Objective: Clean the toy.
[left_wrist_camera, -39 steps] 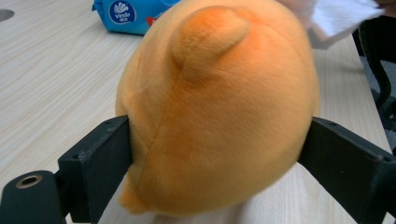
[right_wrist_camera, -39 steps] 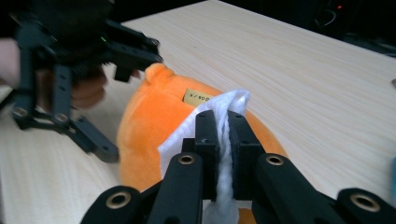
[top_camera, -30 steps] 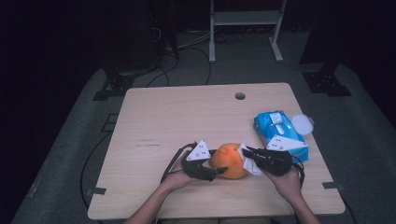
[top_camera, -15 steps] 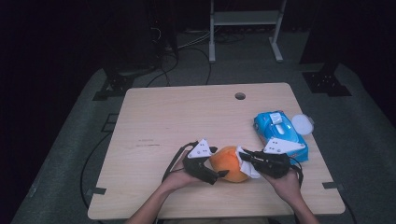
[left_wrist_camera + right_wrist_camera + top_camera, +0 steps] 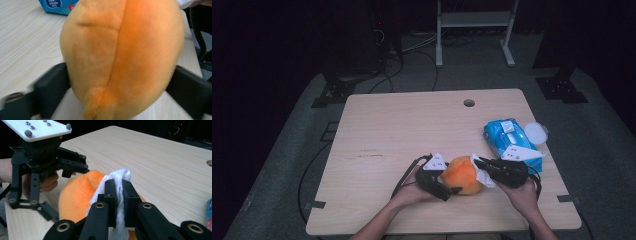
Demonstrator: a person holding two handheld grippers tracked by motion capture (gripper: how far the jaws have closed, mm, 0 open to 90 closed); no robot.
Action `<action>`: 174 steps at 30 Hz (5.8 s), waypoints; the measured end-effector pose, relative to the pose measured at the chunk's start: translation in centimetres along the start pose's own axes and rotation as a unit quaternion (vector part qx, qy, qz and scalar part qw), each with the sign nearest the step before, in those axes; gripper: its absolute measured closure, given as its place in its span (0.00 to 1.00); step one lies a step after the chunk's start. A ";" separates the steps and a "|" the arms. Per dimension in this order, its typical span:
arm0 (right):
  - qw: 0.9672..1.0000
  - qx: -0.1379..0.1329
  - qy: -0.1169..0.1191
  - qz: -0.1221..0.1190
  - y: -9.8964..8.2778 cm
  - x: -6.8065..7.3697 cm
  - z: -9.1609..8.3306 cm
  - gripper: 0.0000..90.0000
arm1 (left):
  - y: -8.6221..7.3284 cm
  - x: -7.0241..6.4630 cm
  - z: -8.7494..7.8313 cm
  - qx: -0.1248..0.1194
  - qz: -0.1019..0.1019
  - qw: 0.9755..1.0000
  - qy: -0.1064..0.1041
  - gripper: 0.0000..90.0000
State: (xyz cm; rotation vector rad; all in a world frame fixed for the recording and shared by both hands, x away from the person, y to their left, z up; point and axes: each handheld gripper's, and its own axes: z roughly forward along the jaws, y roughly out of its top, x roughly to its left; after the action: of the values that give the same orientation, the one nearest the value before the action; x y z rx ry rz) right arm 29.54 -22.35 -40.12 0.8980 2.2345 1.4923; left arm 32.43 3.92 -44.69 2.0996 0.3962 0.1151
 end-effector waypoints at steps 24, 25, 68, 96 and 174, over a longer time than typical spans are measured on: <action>0.998 -0.021 0.015 -0.053 1.5 2.8 -0.5 0.93 | 1.0 -0.2 -3.2 -0.008 0.021 1.000 0.019 0.35; 0.998 -0.015 0.008 -0.062 1.5 2.9 -0.3 0.93 | 1.0 -0.3 -3.1 -0.011 0.020 1.000 0.018 0.36; 0.997 -0.008 0.007 -0.082 2.2 4.0 -0.4 0.92 | 2.7 -3.1 -3.2 -0.028 0.082 0.995 0.055 0.37; 0.998 0.015 -0.010 -0.057 1.0 2.4 0.2 0.92 | 1.4 -2.7 -1.7 -0.040 0.068 0.997 0.025 0.31; 0.996 0.064 0.067 -0.004 -1.3 1.8 2.2 0.92 | 2.4 -1.2 -4.4 -0.035 0.033 0.999 0.007 0.16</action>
State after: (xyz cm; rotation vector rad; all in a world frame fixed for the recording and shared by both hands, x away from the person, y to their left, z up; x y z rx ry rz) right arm 28.99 -19.94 -42.02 0.8479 2.4512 1.4598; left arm 30.86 5.90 -40.24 2.0451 0.3270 0.1788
